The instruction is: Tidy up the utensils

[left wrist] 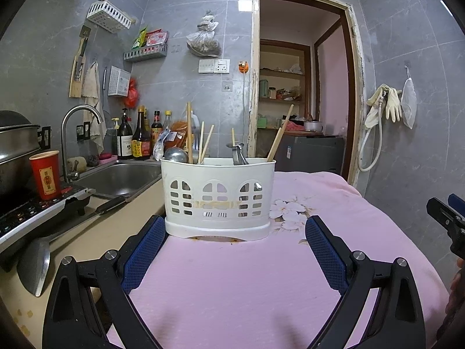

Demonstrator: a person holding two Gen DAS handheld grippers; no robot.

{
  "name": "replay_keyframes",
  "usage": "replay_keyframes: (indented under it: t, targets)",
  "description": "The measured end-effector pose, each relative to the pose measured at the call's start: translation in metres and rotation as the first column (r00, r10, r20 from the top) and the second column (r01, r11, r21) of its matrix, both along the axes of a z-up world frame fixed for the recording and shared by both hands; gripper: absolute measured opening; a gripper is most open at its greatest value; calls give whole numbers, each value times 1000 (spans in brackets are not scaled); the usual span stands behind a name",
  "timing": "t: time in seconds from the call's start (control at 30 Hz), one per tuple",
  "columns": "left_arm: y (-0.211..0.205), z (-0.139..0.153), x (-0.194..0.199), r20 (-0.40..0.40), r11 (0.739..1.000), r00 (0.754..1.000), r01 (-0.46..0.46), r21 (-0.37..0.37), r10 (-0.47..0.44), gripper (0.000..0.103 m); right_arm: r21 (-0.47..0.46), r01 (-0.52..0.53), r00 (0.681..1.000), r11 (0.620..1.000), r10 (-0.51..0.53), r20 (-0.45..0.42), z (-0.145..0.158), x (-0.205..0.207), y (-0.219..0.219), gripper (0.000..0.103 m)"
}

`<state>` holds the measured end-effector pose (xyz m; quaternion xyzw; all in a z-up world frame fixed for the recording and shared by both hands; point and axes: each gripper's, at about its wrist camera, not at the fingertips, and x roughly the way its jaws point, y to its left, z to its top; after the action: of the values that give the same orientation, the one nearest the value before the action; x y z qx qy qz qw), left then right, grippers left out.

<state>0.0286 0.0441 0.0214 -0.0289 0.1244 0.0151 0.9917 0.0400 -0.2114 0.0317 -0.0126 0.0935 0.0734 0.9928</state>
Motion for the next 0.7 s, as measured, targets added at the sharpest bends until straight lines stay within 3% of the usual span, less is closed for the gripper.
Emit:
replay_keyframes:
  t: [0.7]
  targets:
    - [-1,2,-1,10,1000,1000,6,-2,-6,95,12,-9,1000,1000,9,-8,1,-1,-3,103]
